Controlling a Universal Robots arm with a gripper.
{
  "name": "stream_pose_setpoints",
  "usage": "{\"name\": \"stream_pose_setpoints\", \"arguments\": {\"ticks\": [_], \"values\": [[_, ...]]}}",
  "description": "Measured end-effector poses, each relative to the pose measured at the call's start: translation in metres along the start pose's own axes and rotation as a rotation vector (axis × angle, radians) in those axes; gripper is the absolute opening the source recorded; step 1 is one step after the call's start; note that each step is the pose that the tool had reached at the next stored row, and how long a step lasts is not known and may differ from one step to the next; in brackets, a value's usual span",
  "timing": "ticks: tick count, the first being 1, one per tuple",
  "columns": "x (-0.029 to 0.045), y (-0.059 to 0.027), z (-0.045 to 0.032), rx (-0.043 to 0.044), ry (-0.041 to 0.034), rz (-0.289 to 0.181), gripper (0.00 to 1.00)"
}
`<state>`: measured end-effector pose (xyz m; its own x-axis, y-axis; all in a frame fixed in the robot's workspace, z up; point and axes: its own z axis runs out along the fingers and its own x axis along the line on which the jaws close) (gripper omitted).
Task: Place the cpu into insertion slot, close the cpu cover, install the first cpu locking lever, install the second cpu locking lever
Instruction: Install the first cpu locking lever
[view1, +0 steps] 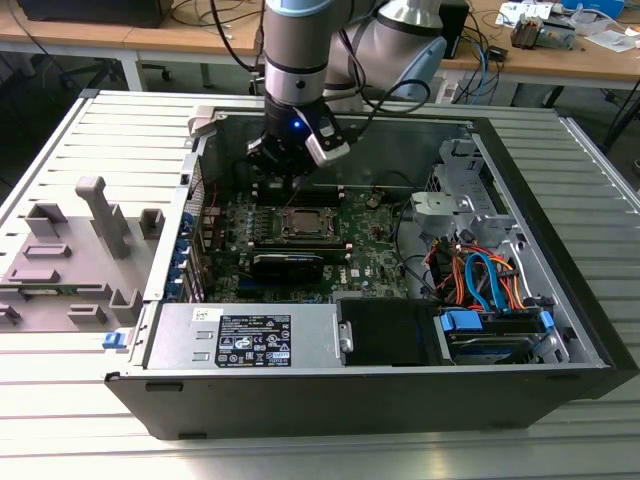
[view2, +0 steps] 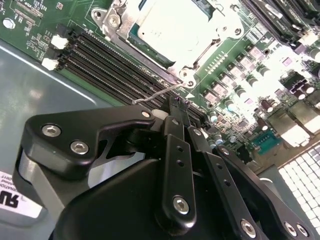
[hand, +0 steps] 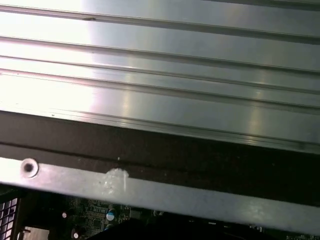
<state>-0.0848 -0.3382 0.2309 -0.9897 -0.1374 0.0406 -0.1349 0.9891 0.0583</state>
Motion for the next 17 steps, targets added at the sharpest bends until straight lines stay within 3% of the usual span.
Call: {"name": "stream_pose_setpoints", "arguments": {"ticks": [7, 17], "values": [[-0.0033, -0.0004, 0.0026, 0.0016, 0.0003, 0.000, 0.11], [-0.0149, -0.0022, 0.0048, 0.0022, 0.0003, -0.001, 0.11]]}}
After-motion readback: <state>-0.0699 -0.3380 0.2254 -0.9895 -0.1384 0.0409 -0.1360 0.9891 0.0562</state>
